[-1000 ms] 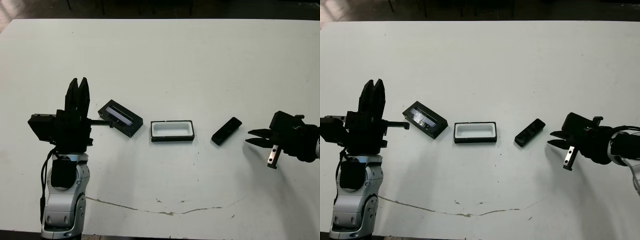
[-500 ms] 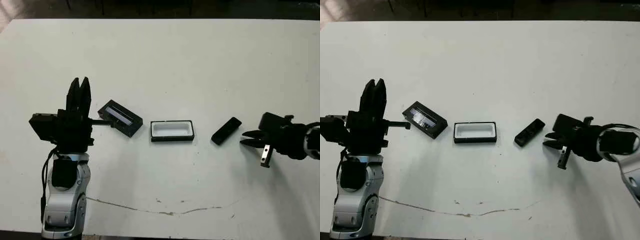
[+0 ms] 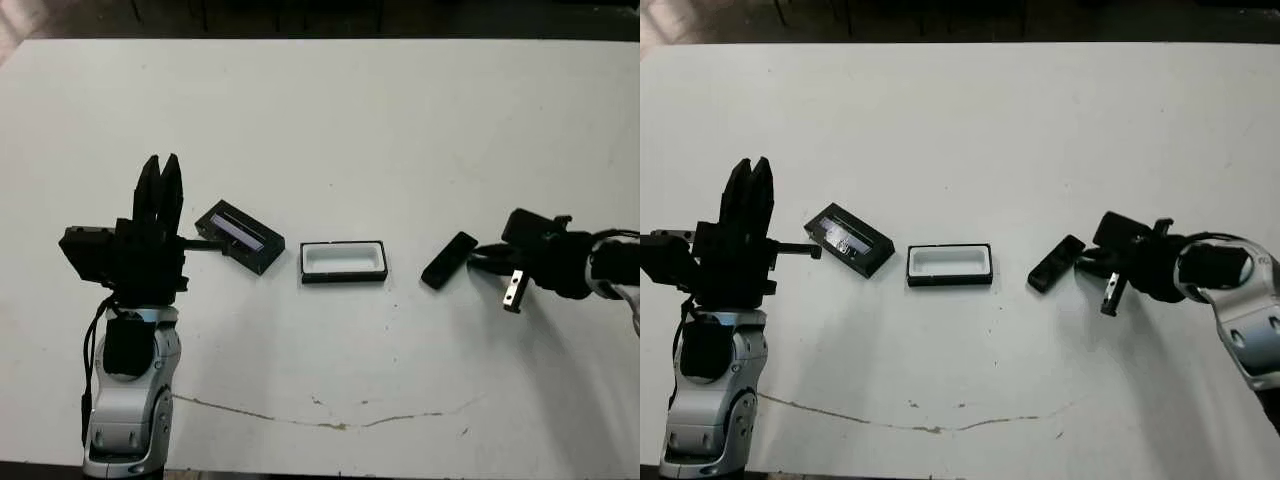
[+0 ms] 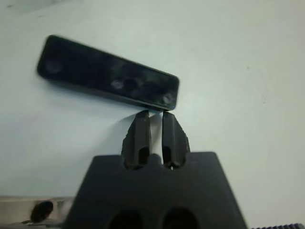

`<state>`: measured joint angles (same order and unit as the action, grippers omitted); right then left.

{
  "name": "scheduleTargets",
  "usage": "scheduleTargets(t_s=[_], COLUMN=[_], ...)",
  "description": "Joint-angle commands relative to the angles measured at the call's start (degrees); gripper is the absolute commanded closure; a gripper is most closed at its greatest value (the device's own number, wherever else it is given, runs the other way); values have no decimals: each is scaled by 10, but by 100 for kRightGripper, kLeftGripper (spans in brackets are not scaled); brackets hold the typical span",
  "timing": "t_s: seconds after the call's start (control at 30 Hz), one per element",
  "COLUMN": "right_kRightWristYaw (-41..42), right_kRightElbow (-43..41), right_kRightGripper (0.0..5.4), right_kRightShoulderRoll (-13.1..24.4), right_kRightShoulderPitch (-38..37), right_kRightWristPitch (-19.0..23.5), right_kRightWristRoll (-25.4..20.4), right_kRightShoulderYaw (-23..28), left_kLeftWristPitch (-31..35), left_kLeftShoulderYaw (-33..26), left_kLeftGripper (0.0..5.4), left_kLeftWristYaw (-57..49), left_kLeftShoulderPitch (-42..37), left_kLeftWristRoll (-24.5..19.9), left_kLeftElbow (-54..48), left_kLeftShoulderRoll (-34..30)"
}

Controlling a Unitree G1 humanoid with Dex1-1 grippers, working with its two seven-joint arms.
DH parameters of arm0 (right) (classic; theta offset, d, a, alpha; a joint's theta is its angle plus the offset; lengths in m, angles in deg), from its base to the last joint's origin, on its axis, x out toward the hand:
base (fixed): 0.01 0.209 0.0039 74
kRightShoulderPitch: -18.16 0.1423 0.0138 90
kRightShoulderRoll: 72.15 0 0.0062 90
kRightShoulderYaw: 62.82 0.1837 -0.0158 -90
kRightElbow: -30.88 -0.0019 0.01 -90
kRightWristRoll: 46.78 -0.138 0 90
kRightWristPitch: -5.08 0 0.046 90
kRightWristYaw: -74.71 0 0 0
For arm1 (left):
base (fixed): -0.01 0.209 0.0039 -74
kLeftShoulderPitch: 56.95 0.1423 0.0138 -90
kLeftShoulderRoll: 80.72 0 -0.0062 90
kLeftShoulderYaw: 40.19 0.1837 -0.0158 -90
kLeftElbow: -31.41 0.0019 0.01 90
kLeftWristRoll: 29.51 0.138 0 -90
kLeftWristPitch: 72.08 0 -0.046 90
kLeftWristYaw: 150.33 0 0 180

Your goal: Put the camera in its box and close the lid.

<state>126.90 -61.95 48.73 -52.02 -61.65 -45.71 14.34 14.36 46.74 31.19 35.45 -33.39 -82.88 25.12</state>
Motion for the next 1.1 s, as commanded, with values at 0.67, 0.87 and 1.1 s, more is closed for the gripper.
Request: scheduleTargets(t_s=[0.67,0.87,1.1], right_kRightWristYaw=[20,-15,-124], right_kRightElbow=[166,175,132], right_kRightGripper=[540,540,540], right_kRightShoulderRoll=[-142,-147,-147], right_kRightShoulderPitch=[96,85,37], right_kRightWristPitch=[-102,-97,-75], right_kRightWristRoll=[46,39,16], right_kRightShoulderYaw=[-93,-63,42], left_kLeftWristPitch=[-5,-6,-6], left_kLeftShoulderYaw=[11,11,9], left_kLeftGripper=[539,539,539], left_kLeftWristYaw=[-7,-10,-9], left_kLeftShoulderPitch=[20,23,23], left_kLeftWristRoll=[11,17,14], left_kLeftElbow=[11,10,10], left_kLeftShoulderRoll=[5,3,1])
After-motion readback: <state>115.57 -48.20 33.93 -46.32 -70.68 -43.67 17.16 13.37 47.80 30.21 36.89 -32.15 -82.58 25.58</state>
